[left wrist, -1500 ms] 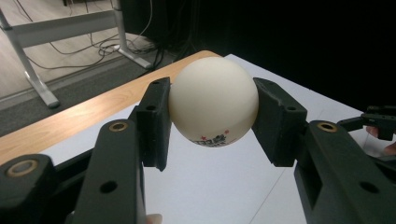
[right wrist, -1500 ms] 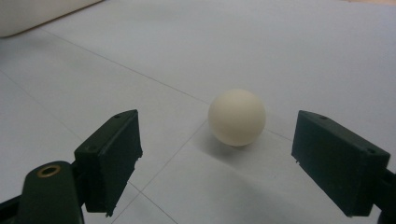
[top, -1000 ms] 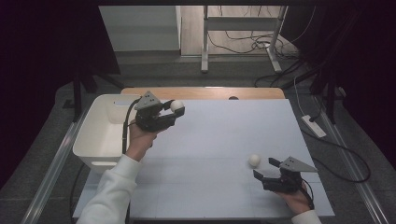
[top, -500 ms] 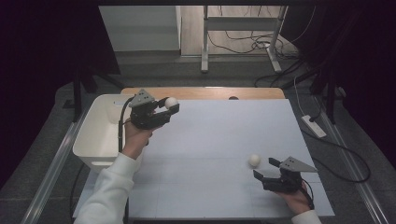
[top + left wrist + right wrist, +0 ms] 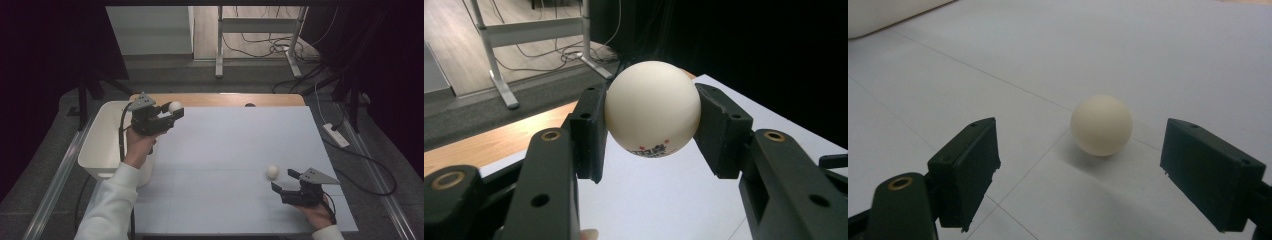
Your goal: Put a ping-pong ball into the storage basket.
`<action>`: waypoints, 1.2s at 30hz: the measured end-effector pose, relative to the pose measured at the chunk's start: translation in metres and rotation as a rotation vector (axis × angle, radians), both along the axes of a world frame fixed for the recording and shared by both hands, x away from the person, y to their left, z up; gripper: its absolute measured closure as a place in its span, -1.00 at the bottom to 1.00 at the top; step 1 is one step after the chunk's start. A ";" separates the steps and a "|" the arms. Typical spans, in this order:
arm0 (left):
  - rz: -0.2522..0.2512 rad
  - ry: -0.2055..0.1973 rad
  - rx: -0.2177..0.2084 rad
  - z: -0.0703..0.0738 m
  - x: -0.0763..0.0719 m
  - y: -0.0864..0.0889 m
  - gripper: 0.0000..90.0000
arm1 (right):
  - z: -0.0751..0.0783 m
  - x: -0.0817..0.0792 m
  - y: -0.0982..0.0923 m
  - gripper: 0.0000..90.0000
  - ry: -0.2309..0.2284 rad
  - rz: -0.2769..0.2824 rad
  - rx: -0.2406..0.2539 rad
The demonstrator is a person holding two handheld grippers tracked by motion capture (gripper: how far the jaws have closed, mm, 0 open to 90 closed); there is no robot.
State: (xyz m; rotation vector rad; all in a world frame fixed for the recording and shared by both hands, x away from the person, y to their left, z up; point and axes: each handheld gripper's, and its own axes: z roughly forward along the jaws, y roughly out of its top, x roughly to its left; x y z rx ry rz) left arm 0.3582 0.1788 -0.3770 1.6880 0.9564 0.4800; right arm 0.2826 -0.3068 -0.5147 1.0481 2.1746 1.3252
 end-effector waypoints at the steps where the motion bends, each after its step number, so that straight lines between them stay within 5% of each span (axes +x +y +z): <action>1: 0.003 -0.001 0.002 0.001 0.000 0.001 0.12 | 0.000 0.000 0.000 -0.65 0.000 0.000 0.000; 36: 0.096 -0.004 -0.002 0.010 -0.005 0.039 0.12 | 0.001 0.000 -0.001 -0.65 -0.006 -0.008 0.008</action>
